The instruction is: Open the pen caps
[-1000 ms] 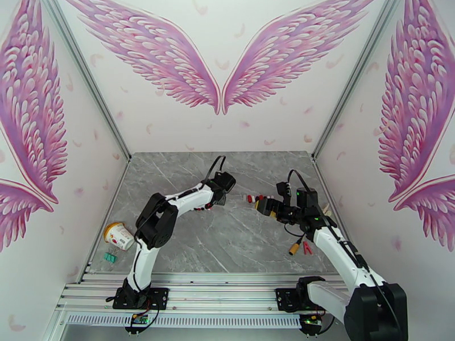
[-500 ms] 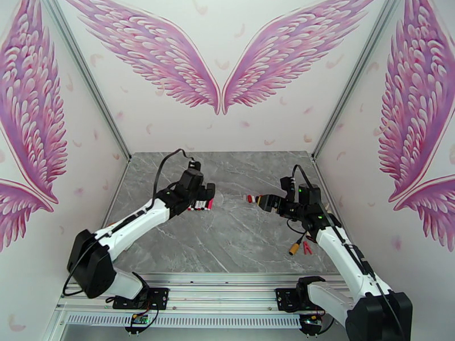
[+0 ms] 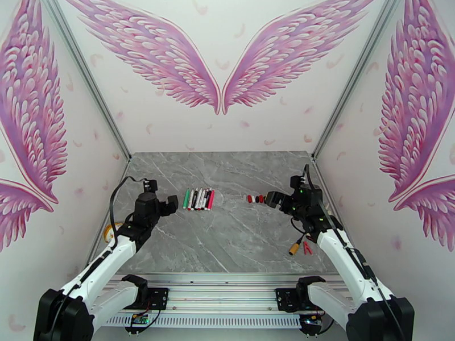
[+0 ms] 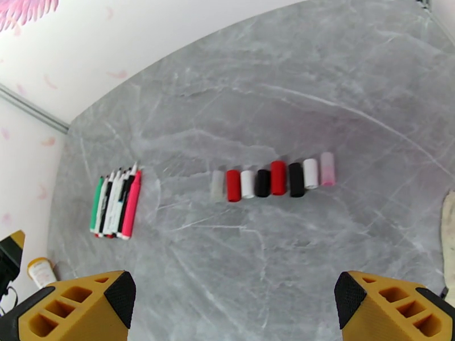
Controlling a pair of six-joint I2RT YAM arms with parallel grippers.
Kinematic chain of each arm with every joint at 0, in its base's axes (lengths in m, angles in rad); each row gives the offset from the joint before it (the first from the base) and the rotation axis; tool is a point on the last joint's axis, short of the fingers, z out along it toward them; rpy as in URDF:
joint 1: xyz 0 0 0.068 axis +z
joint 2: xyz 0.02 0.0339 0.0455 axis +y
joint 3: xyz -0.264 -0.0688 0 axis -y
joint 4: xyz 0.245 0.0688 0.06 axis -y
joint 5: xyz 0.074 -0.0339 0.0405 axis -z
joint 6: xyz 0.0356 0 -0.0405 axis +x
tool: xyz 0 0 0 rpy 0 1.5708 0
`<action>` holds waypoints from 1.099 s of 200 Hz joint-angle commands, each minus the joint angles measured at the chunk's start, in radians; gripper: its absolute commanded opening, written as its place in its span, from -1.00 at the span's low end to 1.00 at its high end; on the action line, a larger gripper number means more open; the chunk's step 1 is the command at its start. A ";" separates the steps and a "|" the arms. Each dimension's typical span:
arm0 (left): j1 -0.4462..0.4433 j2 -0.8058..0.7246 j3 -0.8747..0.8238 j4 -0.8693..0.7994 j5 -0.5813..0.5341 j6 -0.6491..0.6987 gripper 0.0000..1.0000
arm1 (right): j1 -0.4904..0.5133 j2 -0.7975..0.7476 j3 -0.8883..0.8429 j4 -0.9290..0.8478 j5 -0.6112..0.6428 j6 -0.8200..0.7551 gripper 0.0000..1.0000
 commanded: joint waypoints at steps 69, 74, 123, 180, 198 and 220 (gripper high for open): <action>0.145 -0.031 -0.187 0.353 -0.016 0.237 0.97 | 0.003 -0.187 -0.258 0.306 0.201 -0.032 0.98; 0.145 -0.018 -0.202 0.391 -0.025 0.250 0.97 | 0.003 -0.191 -0.269 0.318 0.203 -0.037 0.97; 0.163 0.180 -0.254 0.699 0.023 0.312 0.97 | 0.003 -0.172 -0.289 0.348 0.214 -0.065 0.98; 0.201 0.442 -0.235 0.981 0.114 0.370 0.97 | 0.004 -0.152 -0.263 0.346 0.230 -0.115 0.98; 0.237 0.499 -0.250 1.062 0.165 0.341 0.97 | 0.003 -0.151 -0.259 0.347 0.240 -0.139 0.98; 0.278 0.542 -0.222 1.051 0.244 0.318 0.97 | 0.003 -0.139 -0.256 0.361 0.262 -0.175 0.97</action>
